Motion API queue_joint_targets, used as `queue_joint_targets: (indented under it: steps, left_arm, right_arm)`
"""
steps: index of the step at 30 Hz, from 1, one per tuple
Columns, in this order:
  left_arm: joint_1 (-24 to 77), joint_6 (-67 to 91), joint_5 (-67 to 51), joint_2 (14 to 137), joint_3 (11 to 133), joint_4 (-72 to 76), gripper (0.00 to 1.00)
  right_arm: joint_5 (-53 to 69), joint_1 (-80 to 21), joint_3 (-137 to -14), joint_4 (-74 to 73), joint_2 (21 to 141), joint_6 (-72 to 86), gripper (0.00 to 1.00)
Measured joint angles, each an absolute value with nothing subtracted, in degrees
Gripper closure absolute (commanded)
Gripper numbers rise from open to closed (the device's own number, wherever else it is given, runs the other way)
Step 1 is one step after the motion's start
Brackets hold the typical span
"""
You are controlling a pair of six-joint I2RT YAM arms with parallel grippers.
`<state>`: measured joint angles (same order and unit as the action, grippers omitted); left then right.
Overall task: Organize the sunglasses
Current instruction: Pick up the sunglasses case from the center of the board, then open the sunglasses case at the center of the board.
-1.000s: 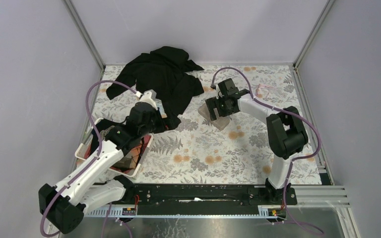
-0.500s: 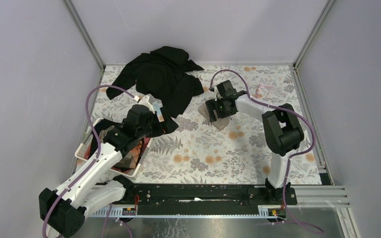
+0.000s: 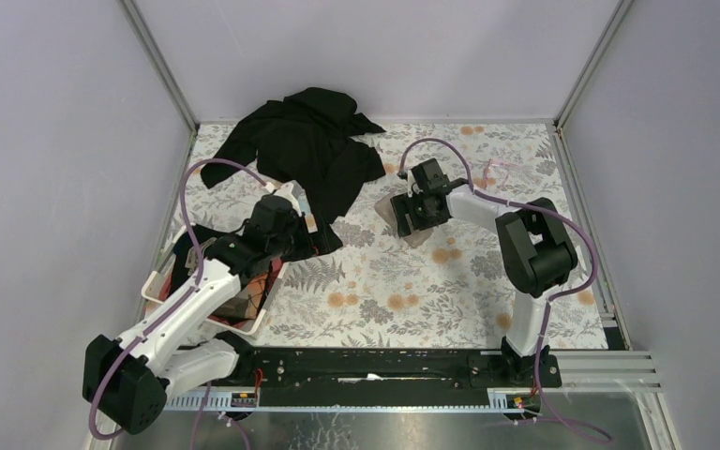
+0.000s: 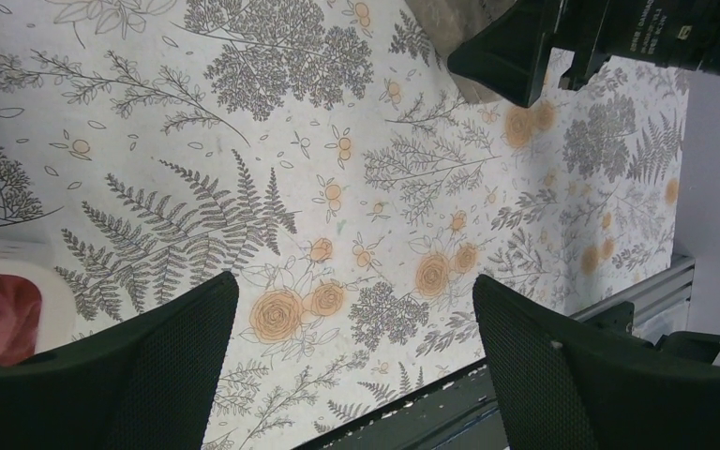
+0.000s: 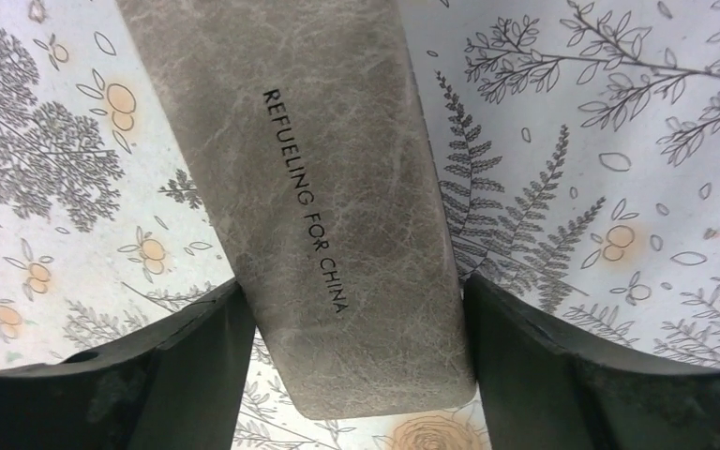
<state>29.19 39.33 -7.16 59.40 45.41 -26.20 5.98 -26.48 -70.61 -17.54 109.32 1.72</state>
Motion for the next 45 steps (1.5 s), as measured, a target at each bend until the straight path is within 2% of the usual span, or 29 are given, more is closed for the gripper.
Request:
queue_joint_targets:
  steps: [3,7,9,19,21,25,31,39,45]
  left_arm:
    - [29.2,38.9,-8.0,60.5,45.4,-26.3,0.01]
    - [29.2,38.7,-8.4,60.8,45.5,-26.3,0.01]
    - [29.2,38.7,-8.4,60.8,45.7,-26.3,0.01]
    - [29.2,38.6,-7.5,61.3,47.0,-26.7,0.01]
    - [29.2,38.6,-7.5,61.9,47.2,-26.7,0.01]
    - [29.2,38.6,-7.5,64.1,47.2,-26.7,0.01]
    - [29.2,38.7,-7.5,65.3,47.2,-26.7,0.01]
    - [29.2,38.7,-7.5,65.3,47.2,-26.7,0.01]
    - [29.2,39.4,-5.7,65.1,47.1,-26.7,0.01]
  right_arm:
    - [6.1,-26.5,-70.3,-17.7,109.0,1.9,0.42]
    - [5.7,-26.5,-67.9,-17.8,106.3,3.9,0.46]
    - [5.7,-26.5,-65.6,-18.1,103.3,5.9,0.53]
    - [7.1,-27.7,-43.6,-17.1,78.1,27.6,0.50]
    - [5.7,-30.3,-38.3,-17.4,73.1,33.4,0.45]
    - [1.0,-37.1,-32.6,-19.4,66.2,41.3,0.26]
    - [-4.1,-39.1,-32.4,-19.8,65.6,43.1,0.02]
    - [-8.3,-41.7,-37.6,-20.5,73.6,37.7,0.00]
    - [-12.7,-44.4,-41.6,-23.2,76.9,34.4,0.09]
